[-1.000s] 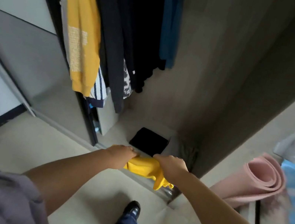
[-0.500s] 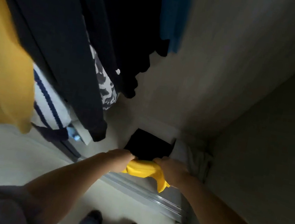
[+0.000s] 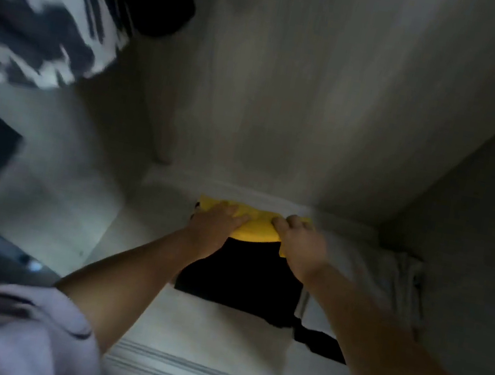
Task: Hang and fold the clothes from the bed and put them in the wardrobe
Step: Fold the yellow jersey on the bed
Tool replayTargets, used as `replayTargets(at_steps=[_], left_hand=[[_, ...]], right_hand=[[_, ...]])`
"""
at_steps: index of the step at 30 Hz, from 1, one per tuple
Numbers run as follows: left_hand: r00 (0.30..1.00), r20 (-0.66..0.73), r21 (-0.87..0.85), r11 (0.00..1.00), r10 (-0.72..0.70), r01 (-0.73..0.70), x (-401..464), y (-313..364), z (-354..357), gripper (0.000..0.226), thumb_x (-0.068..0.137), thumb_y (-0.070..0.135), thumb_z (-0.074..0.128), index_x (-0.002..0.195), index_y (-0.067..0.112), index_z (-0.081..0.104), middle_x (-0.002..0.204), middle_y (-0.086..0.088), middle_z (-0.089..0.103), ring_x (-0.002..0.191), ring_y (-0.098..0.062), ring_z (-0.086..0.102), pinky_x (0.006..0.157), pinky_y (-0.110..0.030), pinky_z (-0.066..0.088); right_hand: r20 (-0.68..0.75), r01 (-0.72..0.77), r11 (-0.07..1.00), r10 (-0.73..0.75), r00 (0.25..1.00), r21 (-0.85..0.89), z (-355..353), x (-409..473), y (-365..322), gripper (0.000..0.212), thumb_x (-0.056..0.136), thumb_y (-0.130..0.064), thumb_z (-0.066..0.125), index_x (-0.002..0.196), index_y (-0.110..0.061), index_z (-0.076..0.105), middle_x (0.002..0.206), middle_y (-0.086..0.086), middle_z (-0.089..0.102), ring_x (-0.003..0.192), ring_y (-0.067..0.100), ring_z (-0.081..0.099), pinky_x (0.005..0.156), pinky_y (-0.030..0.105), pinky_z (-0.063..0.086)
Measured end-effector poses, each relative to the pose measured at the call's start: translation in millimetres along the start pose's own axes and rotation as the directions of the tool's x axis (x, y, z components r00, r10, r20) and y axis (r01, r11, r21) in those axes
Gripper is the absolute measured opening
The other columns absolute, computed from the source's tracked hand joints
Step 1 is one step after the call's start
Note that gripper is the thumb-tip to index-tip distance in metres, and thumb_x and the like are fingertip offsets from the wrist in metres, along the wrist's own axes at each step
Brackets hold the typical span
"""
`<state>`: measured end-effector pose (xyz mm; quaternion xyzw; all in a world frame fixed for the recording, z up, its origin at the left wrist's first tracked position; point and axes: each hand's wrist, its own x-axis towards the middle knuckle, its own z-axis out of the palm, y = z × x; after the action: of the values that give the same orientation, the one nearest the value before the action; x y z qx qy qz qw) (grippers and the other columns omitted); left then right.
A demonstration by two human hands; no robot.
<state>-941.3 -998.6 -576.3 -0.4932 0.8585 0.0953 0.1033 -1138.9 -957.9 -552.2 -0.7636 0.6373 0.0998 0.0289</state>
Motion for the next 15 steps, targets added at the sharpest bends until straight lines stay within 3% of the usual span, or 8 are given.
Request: replayTargets(at_steps=[3,5,7,9,10,12,13,15], left_hand=[[0.998,-0.060,0.101,0.995,0.034,-0.028,26,-7,59,0.065,0.098,0.002,0.029,0.152,0.032,0.009,0.160,-0.007,0.005,0.146,-0.034,0.008,0.109,-0.049,0.031],[0.988,-0.141,0.213,0.977,0.058,-0.027,31,-4,109,0.067,0.094,0.005,0.033,0.150,0.039,0.016,0.159,-0.008,0.015,0.144,-0.035,0.019,0.102,-0.048,0.040],[0.993,-0.094,0.242,0.969,0.067,-0.043,24,4,151,0.069,0.086,0.012,0.057,0.143,0.043,0.033,0.153,-0.007,0.032,0.136,-0.038,0.037,0.091,-0.051,0.048],[0.994,-0.052,0.201,0.976,0.094,-0.082,11,9,175,0.081,0.062,0.012,0.082,0.133,0.038,0.053,0.144,-0.008,0.047,0.125,-0.040,0.050,0.079,-0.055,0.053],[0.993,-0.061,0.218,0.972,0.105,-0.090,5,10,178,0.077,0.060,0.012,0.080,0.129,0.036,0.058,0.140,-0.008,0.051,0.121,-0.039,0.054,0.075,-0.055,0.055],[0.984,-0.091,0.249,0.960,0.152,-0.126,-4,9,171,0.058,0.073,0.010,0.058,0.126,0.033,0.062,0.136,-0.011,0.055,0.117,-0.038,0.057,0.074,-0.056,0.054],[0.984,-0.063,0.236,0.960,0.166,-0.147,-8,10,161,0.060,0.075,0.007,0.050,0.129,0.031,0.059,0.139,-0.012,0.051,0.121,-0.039,0.054,0.079,-0.060,0.051],[0.988,0.113,0.152,0.981,0.102,-0.119,-19,13,136,0.072,0.086,0.003,0.047,0.149,0.031,0.027,0.158,-0.013,0.015,0.143,-0.037,0.020,0.102,-0.066,0.029]], right_hand=[[0.023,-0.023,1.000,0.023,0.999,-0.005,63,8,-7,0.052,0.097,-0.017,0.038,0.147,-0.024,0.024,0.145,0.013,0.032,0.133,0.036,0.034,0.101,0.046,0.042],[0.119,-0.046,0.999,0.046,0.992,-0.009,118,2,-16,0.054,0.101,-0.016,0.030,0.151,-0.026,0.014,0.156,0.012,0.017,0.142,0.042,0.018,0.110,0.057,0.027],[0.234,-0.058,0.998,0.060,0.970,-0.015,163,-14,-27,0.064,0.101,-0.014,0.032,0.153,-0.028,-0.003,0.161,0.012,-0.005,0.144,0.048,-0.002,0.110,0.065,0.016],[0.284,-0.090,0.996,0.086,0.955,0.002,193,-29,-38,0.073,0.102,-0.016,0.034,0.148,-0.031,-0.021,0.158,0.014,-0.021,0.140,0.051,-0.015,0.109,0.068,0.012],[0.298,-0.107,0.994,0.099,0.949,0.011,200,-33,-42,0.072,0.102,-0.018,0.032,0.144,-0.032,-0.025,0.156,0.015,-0.024,0.139,0.051,-0.018,0.109,0.067,0.011],[0.379,-0.122,0.992,0.104,0.920,0.022,194,-34,-47,0.069,0.103,-0.022,0.030,0.146,-0.031,-0.024,0.156,0.015,-0.026,0.139,0.051,-0.018,0.110,0.066,0.008],[0.448,-0.115,0.993,0.090,0.890,0.028,184,-33,-46,0.068,0.102,-0.023,0.032,0.149,-0.032,-0.018,0.157,0.015,-0.024,0.141,0.049,-0.017,0.111,0.066,0.005],[0.572,-0.110,0.991,0.045,0.819,0.080,151,-35,-40,0.067,0.102,-0.022,0.036,0.153,-0.032,-0.007,0.159,0.012,-0.018,0.144,0.044,-0.011,0.114,0.063,0.003]])
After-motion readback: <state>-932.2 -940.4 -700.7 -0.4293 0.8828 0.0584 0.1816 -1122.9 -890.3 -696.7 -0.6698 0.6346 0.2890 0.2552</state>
